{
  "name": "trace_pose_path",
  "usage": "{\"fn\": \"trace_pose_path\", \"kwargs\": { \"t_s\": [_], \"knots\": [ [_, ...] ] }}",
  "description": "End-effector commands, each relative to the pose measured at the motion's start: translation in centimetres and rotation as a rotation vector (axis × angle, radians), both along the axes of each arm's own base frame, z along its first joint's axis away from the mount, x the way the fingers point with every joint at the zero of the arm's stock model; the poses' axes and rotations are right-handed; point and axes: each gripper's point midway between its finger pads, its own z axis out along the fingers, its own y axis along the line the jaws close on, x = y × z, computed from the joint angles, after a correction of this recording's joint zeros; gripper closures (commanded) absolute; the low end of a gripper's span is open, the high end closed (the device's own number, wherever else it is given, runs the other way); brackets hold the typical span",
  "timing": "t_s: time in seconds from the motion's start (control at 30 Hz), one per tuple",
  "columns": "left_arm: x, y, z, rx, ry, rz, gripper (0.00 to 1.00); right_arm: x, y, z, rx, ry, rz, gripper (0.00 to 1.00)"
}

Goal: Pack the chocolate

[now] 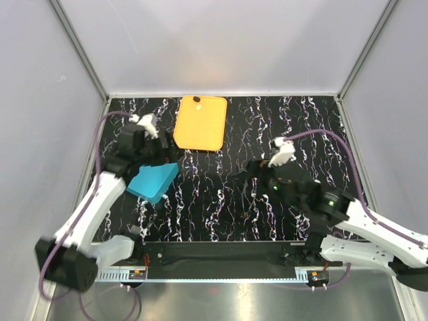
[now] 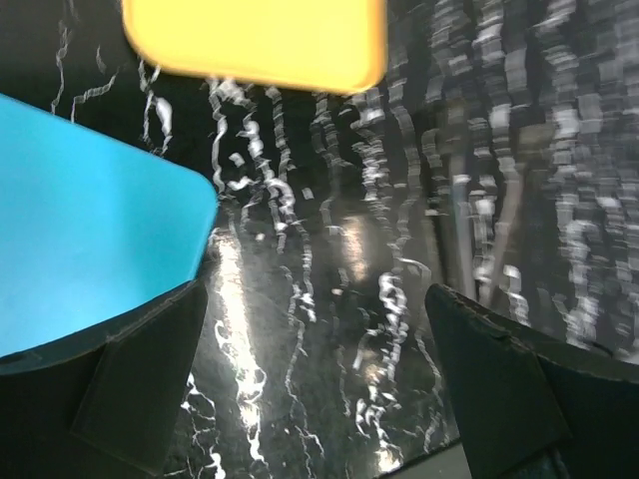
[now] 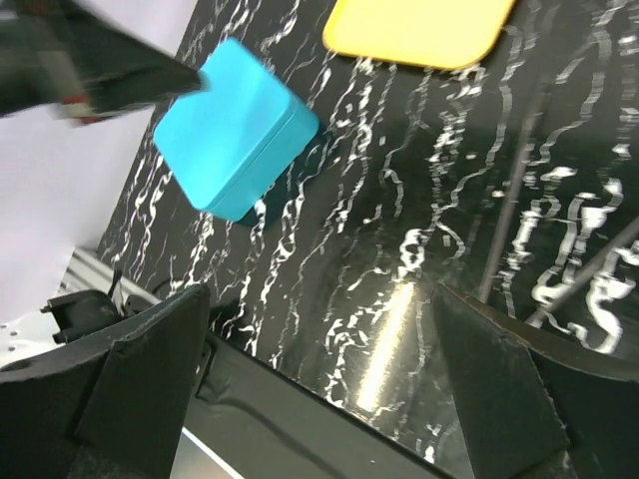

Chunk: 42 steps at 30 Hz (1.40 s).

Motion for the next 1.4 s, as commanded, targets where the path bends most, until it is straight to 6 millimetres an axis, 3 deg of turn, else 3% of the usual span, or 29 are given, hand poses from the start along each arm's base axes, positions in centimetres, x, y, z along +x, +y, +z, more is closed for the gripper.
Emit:
{"fn": "trace_pose_path", "kwargs": {
  "t_s": [0.0, 0.03, 0.07, 0.1, 0.13, 0.17, 0.27, 0.43, 0.57, 0.77, 0.87, 0.97, 1.0, 1.07, 1.17, 1.23, 1.27, 1.33, 1.37],
  "knots": [
    [4.3, -1.1, -1.3, 0.063, 0.026, 0.069, 0.01, 0.2, -3.0, -0.5, -0.002, -0.012, -0.106, 0.00],
    [5.0, -1.6, -4.0, 0.119, 0.105, 0.061, 0.01, 0.1, -3.5, -0.9, 0.003, -0.013, -0.117, 0.00],
    [6.4, -1.8, -3.5, 0.142, 0.092, 0.078, 0.01, 0.0, -3.7, -1.1, 0.004, -0.011, -0.120, 0.00],
    [7.1, -2.2, -4.1, 0.154, 0.106, 0.069, 0.01, -0.1, -3.7, -1.3, 0.008, -0.001, -0.121, 0.00],
    [8.1, -2.6, -6.3, 0.185, 0.147, 0.053, 0.01, -0.2, -3.8, -1.7, 0.004, 0.007, -0.119, 0.00],
    [9.1, -2.5, -6.1, 0.203, 0.134, 0.071, 0.01, -0.4, -3.8, -1.9, 0.002, 0.014, -0.114, 0.00],
    [10.2, -1.7, -8.4, 0.270, 0.182, 0.112, 0.01, -0.7, -3.8, -2.4, -0.009, 0.031, -0.103, 0.00],
    [9.8, 1.8, -11.7, 0.349, 0.269, 0.251, 0.01, -1.1, -3.8, -2.4, 0.003, 0.030, -0.081, 0.00],
    [8.0, 4.6, -14.7, 0.337, 0.357, 0.335, 0.01, -1.1, -3.7, -2.2, 0.011, 0.024, -0.075, 0.00],
    [7.2, 8.2, -15.7, 0.343, 0.403, 0.443, 0.01, -1.1, -3.5, -1.9, 0.025, 0.016, -0.069, 0.00],
    [7.8, 8.5, -14.4, 0.326, 0.361, 0.439, 0.01, -1.1, -3.0, -1.8, 0.032, 0.019, -0.058, 0.00],
    [8.6, 7.6, -11.1, 0.320, 0.276, 0.373, 0.01, -1.0, -2.8, -1.9, 0.023, 0.026, -0.057, 0.00],
    [7.8, 7.4, -10.6, 0.353, 0.295, 0.342, 0.01, -1.0, -2.8, -2.0, 0.020, 0.028, -0.059, 0.00],
    [8.1, 8.0, -7.8, 0.402, 0.269, 0.381, 0.01, -0.9, -2.6, -2.0, 0.025, 0.031, -0.060, 0.00],
    [5.8, 7.9, -5.4, 0.416, 0.259, 0.376, 0.01, -1.0, -2.3, -2.4, 0.025, 0.036, -0.049, 0.00],
    [4.0, 7.7, -5.0, 0.407, 0.250, 0.362, 0.01, -1.0, -2.3, -2.5, 0.028, 0.039, -0.049, 0.00],
    [3.1, 7.8, -3.4, 0.389, 0.202, 0.357, 0.01, -1.0, -2.3, -2.6, 0.028, 0.041, -0.049, 0.00],
    [1.1, 8.5, -3.7, 0.416, 0.219, 0.363, 0.09, -1.2, -2.2, -3.0, 0.030, 0.047, -0.041, 0.00],
    [0.3, 8.6, -3.5, 0.408, 0.217, 0.359, 0.23, -1.2, -2.2, -3.3, 0.029, 0.050, -0.037, 0.00]
  ]
}}
